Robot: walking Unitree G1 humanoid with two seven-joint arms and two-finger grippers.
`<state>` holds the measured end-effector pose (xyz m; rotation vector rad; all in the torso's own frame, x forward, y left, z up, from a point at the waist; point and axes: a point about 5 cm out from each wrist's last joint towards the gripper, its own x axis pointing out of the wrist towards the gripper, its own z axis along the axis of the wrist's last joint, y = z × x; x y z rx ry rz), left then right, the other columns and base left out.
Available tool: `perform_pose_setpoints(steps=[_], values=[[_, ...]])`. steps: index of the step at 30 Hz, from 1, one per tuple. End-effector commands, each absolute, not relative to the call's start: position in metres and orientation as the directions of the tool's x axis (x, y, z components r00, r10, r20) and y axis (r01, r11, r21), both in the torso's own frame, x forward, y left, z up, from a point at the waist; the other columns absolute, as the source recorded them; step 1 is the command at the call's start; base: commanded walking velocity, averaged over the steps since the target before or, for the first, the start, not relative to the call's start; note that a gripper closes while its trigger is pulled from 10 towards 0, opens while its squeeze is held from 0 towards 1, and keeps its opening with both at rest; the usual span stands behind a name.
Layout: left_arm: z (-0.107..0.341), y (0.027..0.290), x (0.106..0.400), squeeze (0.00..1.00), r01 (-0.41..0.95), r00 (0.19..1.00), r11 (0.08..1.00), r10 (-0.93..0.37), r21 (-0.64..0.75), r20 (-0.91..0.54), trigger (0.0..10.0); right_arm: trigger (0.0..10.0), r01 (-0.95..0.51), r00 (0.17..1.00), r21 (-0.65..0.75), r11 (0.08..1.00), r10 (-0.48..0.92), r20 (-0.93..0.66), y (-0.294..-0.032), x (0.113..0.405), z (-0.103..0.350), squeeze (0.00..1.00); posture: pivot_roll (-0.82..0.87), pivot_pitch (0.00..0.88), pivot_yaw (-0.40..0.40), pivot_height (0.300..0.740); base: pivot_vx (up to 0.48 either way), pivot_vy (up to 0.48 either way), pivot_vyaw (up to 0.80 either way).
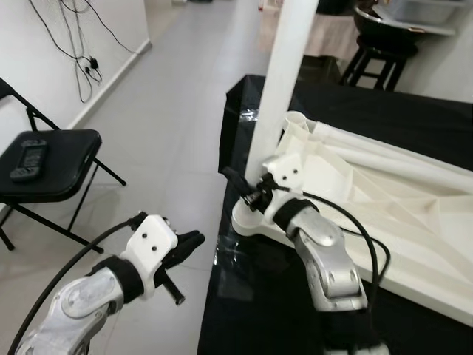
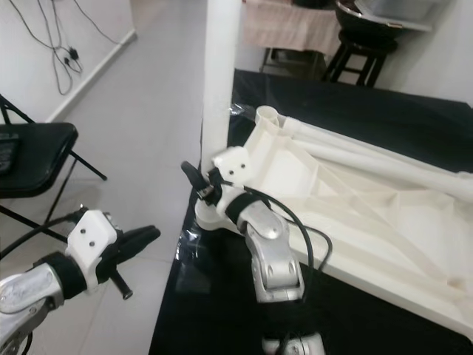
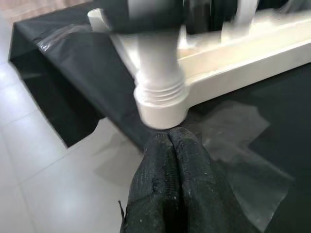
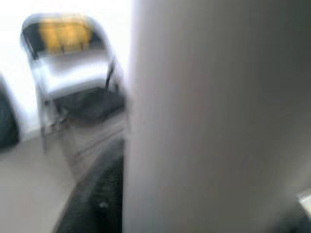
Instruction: Building children table
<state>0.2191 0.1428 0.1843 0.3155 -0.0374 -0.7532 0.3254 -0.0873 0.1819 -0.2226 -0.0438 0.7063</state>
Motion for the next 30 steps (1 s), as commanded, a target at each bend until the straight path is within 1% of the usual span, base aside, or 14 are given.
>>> perform_pose_setpoints(steps=[1, 2, 5, 6, 8, 9, 11, 12, 15, 20, 21, 22, 25, 30], values=[[0.179, 0.141, 0.217, 0.0, 0.681, 0.721, 0.679, -0.686, 0.274, -0.094, 10.0, 10.0, -0.779, 0.627, -0.15, 0.609, 0.763, -0.157, -0.081, 0.323, 0.162, 1.0, 0.07, 0.187, -0.119, 0.74, 0.0, 0.0, 0.0], [0.18, 0.141, 0.217, 0.0, 0.681, 0.721, 0.679, -0.686, 0.274, -0.094, 10.0, 10.0, -0.826, 0.562, -0.162, 0.541, 0.813, -0.153, -0.077, 0.321, 0.169, 1.0, 0.07, 0.187, -0.119, 0.74, 0.0, 0.0, 0.0], [0.18, 0.141, 0.218, 0.0, 0.681, 0.721, 0.678, -0.686, 0.276, -0.093, 10.0, 10.0, -0.85, 0.516, -0.191, 0.49, 0.848, -0.121, -0.075, 0.324, 0.18, 1.0, 0.08, 0.187, -0.118, 0.74, 0.0, 0.0, 0.0], [0.18, 0.141, 0.218, 0.0, 0.681, 0.721, 0.678, -0.687, 0.276, -0.093, 10.0, 10.0, -0.871, 0.469, -0.218, 0.441, 0.878, -0.098, -0.075, 0.327, 0.192, 0.09, 0.08, 0.186, -0.117, 0.74, 0.0, 0.0, 0.0], [0.18, 0.14, 0.218, 0.0, 0.682, 0.721, 0.677, -0.687, 0.277, -0.093, 10.0, 10.0, -0.881, 0.44, -0.234, 0.412, 0.894, -0.082, -0.076, 0.33, 0.2, 0.09, 0.08, 0.186, -0.117, 0.74, 0.0, 0.0, 0.0], [0.18, 0.14, 0.218, 0.0, 0.682, 0.72, 0.677, -0.688, 0.277, -0.092, 10.0, 10.0, -0.893, 0.403, -0.256, 0.371, 0.911, -0.088, -0.077, 0.331, 0.207, 0.0, 0.09, 0.186, -0.118, 0.74, 0.0, 0.0, 0.0], [0.18, 0.14, 0.218, 0.0, 0.683, 0.719, 0.676, -0.689, 0.276, -0.092, 10.0, 10.0, -0.908, 0.347, -0.288, 0.304, 0.931, -0.112, -0.077, 0.33, 0.212, 0.0, 0.09, 0.185, -0.121, 0.74, 0.0, 0.0, 0.0], [0.18, 0.14, 0.218, 0.0, 0.683, 0.719, 0.676, -0.689, 0.276, -0.092, 10.0, 10.0, -0.908, 0.347, -0.288, 0.304, 0.931, -0.112, -0.077, 0.33, 0.212, 0.0, 0.09, 0.185, -0.121, 0.74, 0.0, 0.0, 0.0], [0.18, 0.14, 0.217, 0.0, 0.681, 0.721, 0.677, -0.687, 0.278, -0.091, 10.0, 10.0, -0.943, 0.173, -0.312, 0.112, 0.969, -0.174, -0.077, 0.33, 0.223, 0.0, 0.09, 0.185, -0.121, 0.74, 0.0, 0.0, 0.0], [0.181, 0.14, 0.217, 0.0, 0.68, 0.722, 0.678, -0.686, 0.279, -0.091, 10.0, 10.0, -0.945, 0.136, -0.319, 0.072, 0.973, -0.185, -0.077, 0.336, 0.228, 0.0, 0.1, 0.186, -0.125, 0.74, 0.0, 0.0, 0.0], [0.181, 0.14, 0.217, 0.0, 0.679, 0.722, 0.678, -0.686, 0.28, -0.091, 10.0, 4.3, -0.949, 0.105, -0.311, 0.044, 0.978, -0.181, -0.077, 0.339, 0.232, 0.0, 0.11, 0.187, -0.127, 0.74, 0.0, 0.0, 0.0], [0.181, 0.14, 0.217, 0.0, 0.678, 0.723, 0.679, -0.685, 0.28, -0.091, 10.0, 0.0, -0.954, 0.076, -0.298, 0.021, 0.981, -0.176, -0.077, 0.341, 0.236, 0.0, 0.11, 0.187, -0.127, 0.74, 0.0, 0.0, 0.0], [0.181, 0.14, 0.216, 0.0, 0.677, 0.725, 0.681, -0.683, 0.28, -0.09, 10.0, 0.0, -0.959, 0.017, -0.281, -0.035, 0.983, -0.18, -0.078, 0.345, 0.24, 0.0, 0.1, 0.192, -0.128, 0.74, 0.0, 0.0, 0.0], [0.181, 0.139, 0.216, 0.0, 0.677, 0.724, 0.681, -0.684, 0.278, -0.09, 10.0, 0.0, -0.96, 0.028, -0.279, -0.025, 0.983, -0.182, -0.081, 0.346, 0.239, 0.0, 0.1, 0.196, -0.131, 0.74, 0.0, 0.0, 0.0]])
